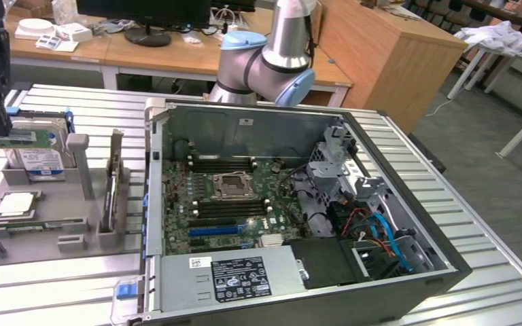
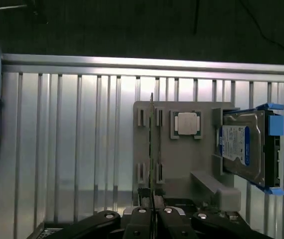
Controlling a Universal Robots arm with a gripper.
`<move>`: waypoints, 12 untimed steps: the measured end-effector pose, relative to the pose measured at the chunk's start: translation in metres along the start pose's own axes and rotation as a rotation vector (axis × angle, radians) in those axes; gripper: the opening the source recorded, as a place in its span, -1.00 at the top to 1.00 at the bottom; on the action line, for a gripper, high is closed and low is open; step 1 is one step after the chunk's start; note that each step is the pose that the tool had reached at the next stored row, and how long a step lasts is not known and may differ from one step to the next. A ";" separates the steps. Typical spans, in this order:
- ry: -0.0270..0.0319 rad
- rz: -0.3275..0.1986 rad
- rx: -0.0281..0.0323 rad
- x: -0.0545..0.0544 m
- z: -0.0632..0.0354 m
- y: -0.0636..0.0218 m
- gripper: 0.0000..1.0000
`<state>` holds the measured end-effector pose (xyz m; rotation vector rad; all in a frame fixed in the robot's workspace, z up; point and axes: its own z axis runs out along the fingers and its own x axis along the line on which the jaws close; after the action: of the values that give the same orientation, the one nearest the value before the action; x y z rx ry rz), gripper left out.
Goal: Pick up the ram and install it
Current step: 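Pick up the ram and move it above insertion slot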
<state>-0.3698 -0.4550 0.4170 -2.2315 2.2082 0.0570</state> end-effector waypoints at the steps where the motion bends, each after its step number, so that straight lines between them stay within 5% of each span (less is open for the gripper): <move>1: -0.0001 0.000 0.0000 0.000 -0.0073 0.0002 0.76; 12: 0.0000 0.000 -0.0001 0.000 -0.0074 -0.0002 0.76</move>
<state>-0.3695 -0.4550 0.4244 -2.2315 2.2083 0.0571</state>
